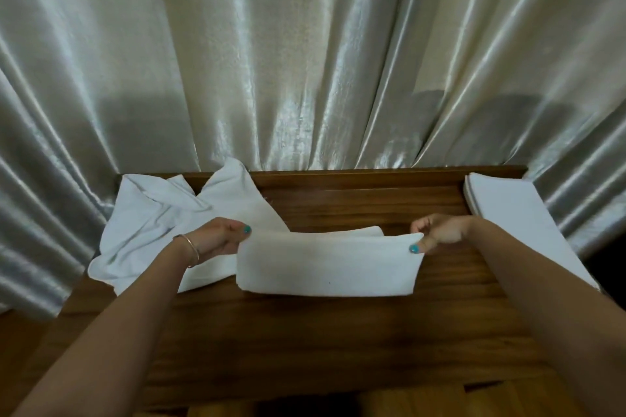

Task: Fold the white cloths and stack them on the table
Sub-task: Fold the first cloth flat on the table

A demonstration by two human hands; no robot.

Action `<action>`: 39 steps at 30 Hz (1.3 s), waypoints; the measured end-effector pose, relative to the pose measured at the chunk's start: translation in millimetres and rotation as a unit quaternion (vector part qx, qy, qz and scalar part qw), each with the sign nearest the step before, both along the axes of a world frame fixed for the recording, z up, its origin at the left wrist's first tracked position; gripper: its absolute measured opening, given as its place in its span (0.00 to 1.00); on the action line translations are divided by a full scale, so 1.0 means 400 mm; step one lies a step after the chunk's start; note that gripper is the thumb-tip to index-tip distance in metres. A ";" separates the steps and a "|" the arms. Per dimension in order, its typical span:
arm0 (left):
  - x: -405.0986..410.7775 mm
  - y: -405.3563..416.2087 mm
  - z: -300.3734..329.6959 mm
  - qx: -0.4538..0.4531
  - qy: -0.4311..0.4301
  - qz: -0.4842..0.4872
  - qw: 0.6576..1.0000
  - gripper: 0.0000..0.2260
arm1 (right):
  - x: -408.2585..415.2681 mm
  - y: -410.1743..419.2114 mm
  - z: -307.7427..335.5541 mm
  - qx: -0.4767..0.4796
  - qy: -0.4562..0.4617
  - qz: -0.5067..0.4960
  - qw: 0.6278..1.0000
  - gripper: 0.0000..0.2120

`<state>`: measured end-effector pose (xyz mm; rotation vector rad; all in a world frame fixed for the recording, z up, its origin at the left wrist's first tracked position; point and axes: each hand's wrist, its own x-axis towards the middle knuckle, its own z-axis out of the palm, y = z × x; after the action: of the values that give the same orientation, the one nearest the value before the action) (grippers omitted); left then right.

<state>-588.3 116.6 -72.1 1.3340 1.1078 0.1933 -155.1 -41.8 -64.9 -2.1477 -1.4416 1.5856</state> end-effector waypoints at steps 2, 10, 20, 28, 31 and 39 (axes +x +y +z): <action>0.005 0.007 -0.030 -0.003 0.012 0.015 1.000 0.10 | -0.009 0.007 -0.027 0.006 -0.009 -0.033 0.999 0.07; 0.070 0.027 -0.196 0.124 0.112 0.095 0.981 0.11 | -0.090 0.066 -0.181 0.117 0.035 -0.257 0.959 0.05; 0.154 0.069 -0.313 0.257 0.251 0.103 0.927 0.10 | -0.131 0.133 -0.340 0.214 -0.115 -0.227 0.943 0.09; 0.186 0.087 -0.350 0.291 0.415 0.033 0.861 0.14 | -0.156 0.156 -0.355 0.179 -0.292 -0.163 0.925 0.18; 0.202 0.063 -0.353 0.374 0.465 0.073 0.799 0.14 | -0.211 0.154 -0.359 0.180 -0.433 -0.144 0.872 0.24; 0.296 -0.086 -0.402 0.372 0.417 -0.084 0.825 0.32 | -0.327 0.122 -0.412 0.166 -0.390 -0.013 0.906 0.30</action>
<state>-469.9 82.2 -232.8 2.3373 1.7224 -0.1399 -285.8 6.8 -229.6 -2.6634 -1.6721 0.3724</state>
